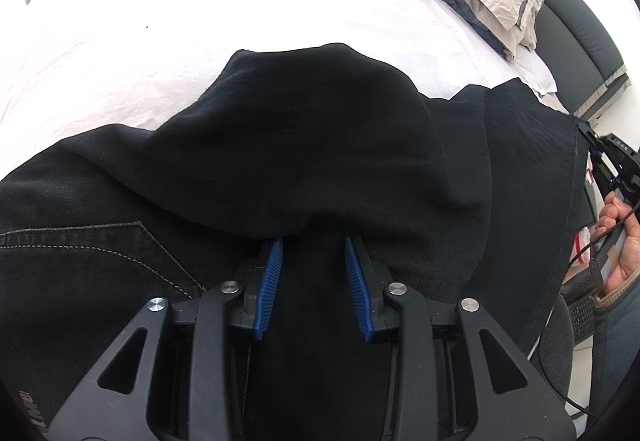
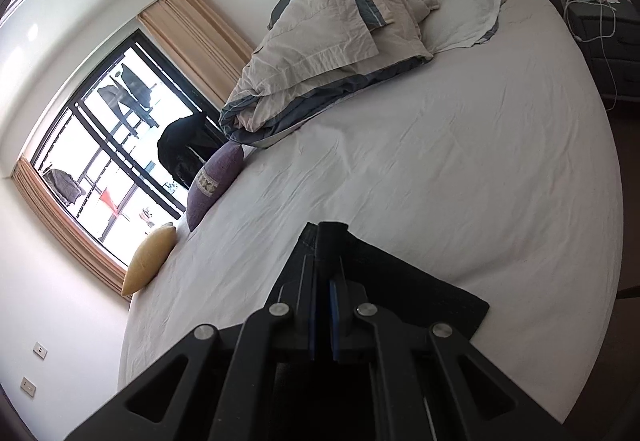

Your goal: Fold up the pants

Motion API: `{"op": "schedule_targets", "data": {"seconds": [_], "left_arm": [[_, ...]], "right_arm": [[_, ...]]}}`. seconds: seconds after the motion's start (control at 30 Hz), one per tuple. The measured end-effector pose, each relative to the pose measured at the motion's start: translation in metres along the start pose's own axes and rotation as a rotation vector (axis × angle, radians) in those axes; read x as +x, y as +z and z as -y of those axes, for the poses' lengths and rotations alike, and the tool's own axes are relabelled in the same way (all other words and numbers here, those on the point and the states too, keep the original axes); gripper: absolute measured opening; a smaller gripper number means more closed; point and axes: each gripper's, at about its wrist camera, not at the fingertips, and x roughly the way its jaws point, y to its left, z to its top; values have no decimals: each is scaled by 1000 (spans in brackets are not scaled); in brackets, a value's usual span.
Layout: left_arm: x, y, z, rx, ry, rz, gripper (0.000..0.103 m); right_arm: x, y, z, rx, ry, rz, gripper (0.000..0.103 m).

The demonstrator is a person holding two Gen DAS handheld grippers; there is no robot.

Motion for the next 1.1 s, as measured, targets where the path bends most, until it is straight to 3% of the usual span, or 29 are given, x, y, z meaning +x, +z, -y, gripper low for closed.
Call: {"op": "schedule_targets", "data": {"seconds": [0.1, 0.17, 0.3, 0.43, 0.63, 0.83, 1.1], "left_arm": [[2, -2, 8, 9, -33, 9, 53], [5, -5, 20, 55, -10, 15, 60], [10, -11, 45, 161, 42, 27, 78], [13, -16, 50, 176, 36, 43, 83], [16, -19, 61, 194, 42, 43, 87], [22, -14, 65, 201, 43, 41, 90], [27, -7, 71, 185, 62, 23, 94]], "right_arm": [[-6, -9, 21, 49, -14, 2, 6], [-4, -18, 28, 45, -37, -18, 6], [3, -28, 61, 193, -82, -66, 6], [-2, -20, 34, 38, -69, -32, 6], [38, -33, 77, 176, -181, -204, 5], [32, -27, 78, 157, -167, -187, 6], [31, -12, 77, 81, -220, -183, 6]]}}
